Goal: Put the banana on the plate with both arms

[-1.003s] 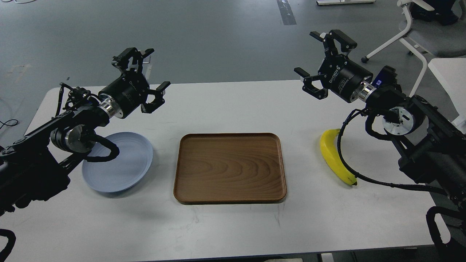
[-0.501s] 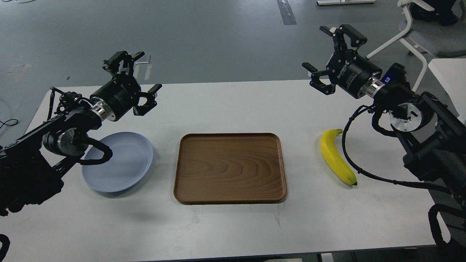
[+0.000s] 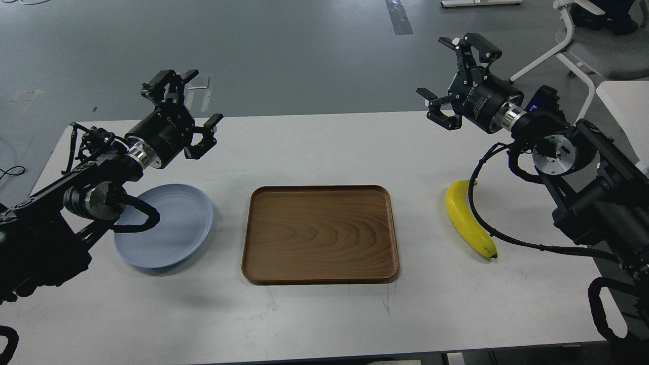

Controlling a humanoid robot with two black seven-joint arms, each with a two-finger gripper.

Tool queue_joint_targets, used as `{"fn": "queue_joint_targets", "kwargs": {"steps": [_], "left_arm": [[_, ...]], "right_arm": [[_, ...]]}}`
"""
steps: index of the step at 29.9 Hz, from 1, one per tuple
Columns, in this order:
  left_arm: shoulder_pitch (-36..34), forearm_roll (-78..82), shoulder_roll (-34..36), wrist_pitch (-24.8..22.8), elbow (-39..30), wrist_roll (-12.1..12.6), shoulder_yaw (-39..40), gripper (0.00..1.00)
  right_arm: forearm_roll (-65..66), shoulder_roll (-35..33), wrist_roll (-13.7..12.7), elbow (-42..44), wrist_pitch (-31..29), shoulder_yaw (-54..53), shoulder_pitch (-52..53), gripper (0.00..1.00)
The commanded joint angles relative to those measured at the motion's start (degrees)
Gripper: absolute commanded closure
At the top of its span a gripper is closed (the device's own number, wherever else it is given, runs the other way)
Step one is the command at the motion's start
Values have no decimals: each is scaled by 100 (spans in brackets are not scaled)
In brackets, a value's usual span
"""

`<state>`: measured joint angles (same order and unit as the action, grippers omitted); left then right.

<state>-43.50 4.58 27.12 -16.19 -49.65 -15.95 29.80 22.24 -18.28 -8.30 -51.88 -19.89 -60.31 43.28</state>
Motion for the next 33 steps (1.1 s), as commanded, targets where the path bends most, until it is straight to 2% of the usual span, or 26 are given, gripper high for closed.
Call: {"fn": "queue_joint_targets", "kwargs": {"steps": [1, 7, 10, 13, 20, 22, 23, 25, 26, 27, 30, 31, 33], "left_arm": [[-9, -1, -109, -7, 279, 31, 0, 2], [-53, 8, -180, -33, 482, 57, -9, 2], [-71, -1, -180, -173, 438, 285, 0, 2], [-71, -9, -154, -218, 438, 356, 0, 2], [-97, 25, -58, -227, 438, 269, -17, 2], [-62, 507, 30, -183, 395, 111, -105, 2], [-79, 1362, 144, -78, 281, -151, -236, 2], [-88, 2498, 267, 228, 184, -477, -255, 2], [-88, 3609, 424, 796, 62, -757, -298, 2], [-54, 4682, 583, 1489, -131, -908, -342, 2], [157, 6489, 1197, 2618, -589, -927, -832, 2], [158, 6494, 1199, 2621, -590, -927, -835, 2], [202, 6837, 1515, 2840, -686, -936, -1395, 2]], "right_arm": [[8, 18, -14, 99, 117, 239, 119, 0], [17, 97, -58, 143, 170, 283, 163, 0], [17, 123, -67, 152, 161, 283, 163, 0], [34, 176, -67, 143, 152, 292, 163, 0], [52, 290, -67, 143, 152, 301, 154, 0], [52, 290, -58, 143, 152, 301, 146, 0], [61, 290, -58, 143, 152, 301, 137, 0], [52, 290, -58, 134, 152, 318, 128, 0], [61, 282, -58, 134, 152, 336, 128, 0], [61, 273, -49, 134, 152, 336, 119, 0], [52, 264, -49, 134, 152, 345, 84, 0], [52, 264, -49, 134, 152, 345, 84, 0], [52, 273, -49, 134, 152, 345, 84, 0]]}}
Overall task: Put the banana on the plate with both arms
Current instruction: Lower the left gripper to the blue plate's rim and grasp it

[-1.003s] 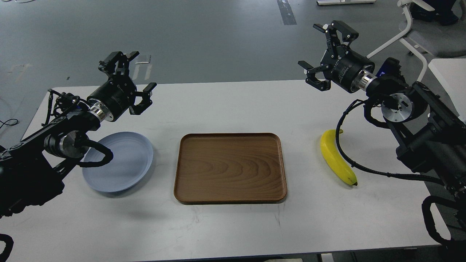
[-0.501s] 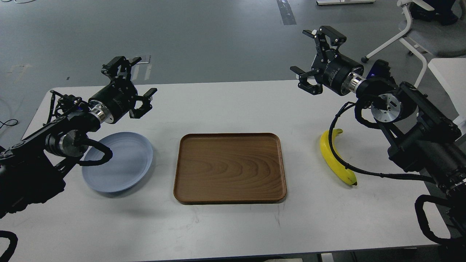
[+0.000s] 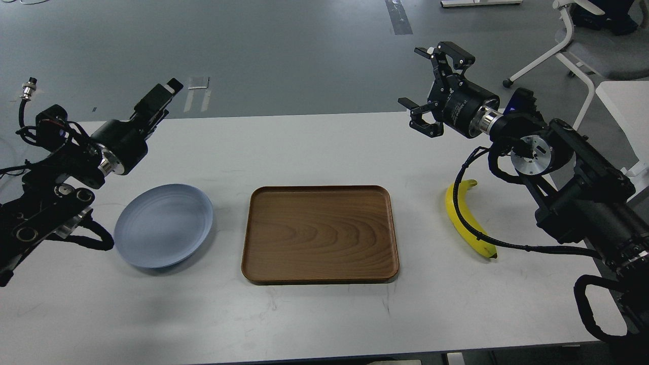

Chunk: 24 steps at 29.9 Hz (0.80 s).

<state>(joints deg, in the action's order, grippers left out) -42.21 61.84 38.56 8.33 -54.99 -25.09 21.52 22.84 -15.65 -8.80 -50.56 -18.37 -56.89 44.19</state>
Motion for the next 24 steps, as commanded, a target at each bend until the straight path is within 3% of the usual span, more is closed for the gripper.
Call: {"fn": "queue_joint_targets", "kwargs": {"steps": [1, 3, 8, 24], "left_arm": [[81, 1163, 485, 554, -153, -40, -857, 2], [133, 1181, 652, 1010, -83, -49, -1429, 2], [361, 1129, 855, 1381, -3, -31, -2134, 3], [951, 1094, 829, 1689, 559, -163, -2170, 7]], "right_arm": [[-8, 18, 1, 2, 0, 2, -15, 0], [-8, 27, 1, 2, 0, 2, -15, 0], [-8, 27, 1, 2, 0, 2, -33, 0], [-8, 18, 1, -24, -8, -7, -121, 0]]}}
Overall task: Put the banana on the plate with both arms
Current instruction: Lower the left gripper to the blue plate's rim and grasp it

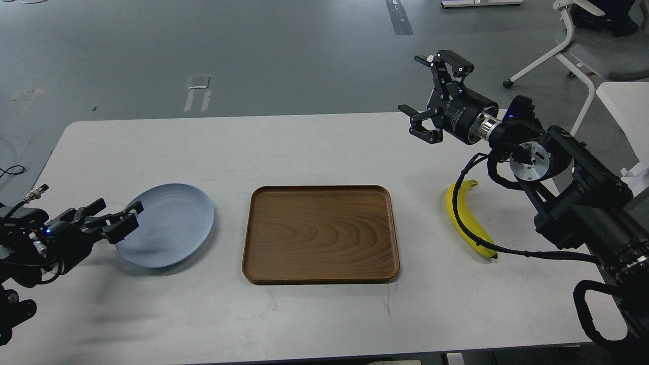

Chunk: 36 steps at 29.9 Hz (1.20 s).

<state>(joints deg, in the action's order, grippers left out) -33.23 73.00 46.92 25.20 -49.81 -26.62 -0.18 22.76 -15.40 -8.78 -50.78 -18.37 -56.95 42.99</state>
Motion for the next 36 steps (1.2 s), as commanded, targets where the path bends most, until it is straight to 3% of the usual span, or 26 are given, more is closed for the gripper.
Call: {"fn": "queue_joint_targets", "kwargs": {"steps": [1, 6, 14, 21, 36], "left_arm": [[105, -23, -8, -7, 94, -10, 0, 9], [247, -49, -130, -24, 401, -19, 0, 19], [255, -190, -192, -68, 472, -138, 9, 19], [264, -190, -192, -68, 481, -138, 9, 45], [282, -208, -473, -77, 991, -138, -9, 37]], "right_arm": [[0, -6, -1, -11, 0, 0, -1, 0], [0, -6, -1, -11, 0, 0, -19, 0], [0, -6, -1, -11, -8, 9, -27, 0], [0, -15, -1, -20, -8, 9, -89, 0], [1, -24, -1, -11, -8, 17, -133, 0]]}}
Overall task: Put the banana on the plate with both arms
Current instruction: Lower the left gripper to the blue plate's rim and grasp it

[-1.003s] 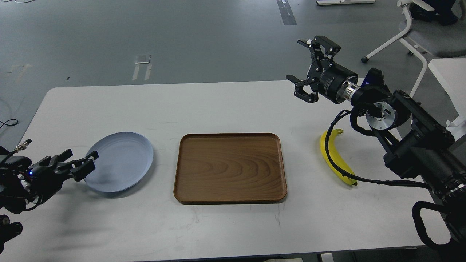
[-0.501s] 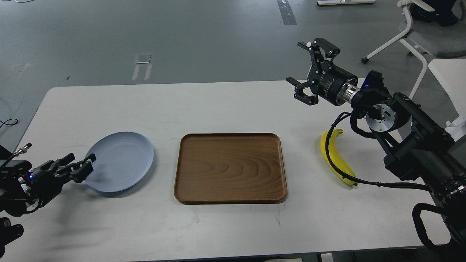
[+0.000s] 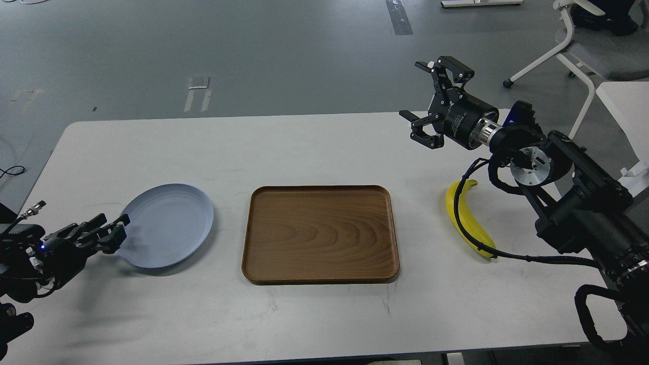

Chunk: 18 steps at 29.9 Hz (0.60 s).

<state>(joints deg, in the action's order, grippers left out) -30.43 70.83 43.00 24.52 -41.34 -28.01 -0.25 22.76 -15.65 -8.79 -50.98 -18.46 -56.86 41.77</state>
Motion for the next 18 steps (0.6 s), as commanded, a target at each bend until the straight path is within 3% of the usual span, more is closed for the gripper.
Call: {"fn": "queue_joint_targets", "kwargs": {"steps": [1, 4, 5, 6, 8, 18], "left_arm": [[36, 10, -108, -8, 162, 1, -10, 37], [81, 1, -125, 1, 171, 1, -10, 54], [89, 1, -152, 1, 171, 1, -10, 67], [90, 1, -169, 1, 171, 1, -10, 73], [90, 1, -178, 1, 188, 1, -10, 98], [46, -25, -170, -17, 188, 1, -1, 100]], "right_arm": [[9, 9, 0, 9, 0, 17, -11, 0], [9, 9, 0, 9, 0, 17, -11, 0], [9, 9, 0, 9, 0, 17, -11, 0], [9, 9, 0, 9, 0, 17, -11, 0], [18, 9, 8, 9, 0, 26, -11, 0], [18, 9, 26, 9, 0, 17, -116, 0]]}}
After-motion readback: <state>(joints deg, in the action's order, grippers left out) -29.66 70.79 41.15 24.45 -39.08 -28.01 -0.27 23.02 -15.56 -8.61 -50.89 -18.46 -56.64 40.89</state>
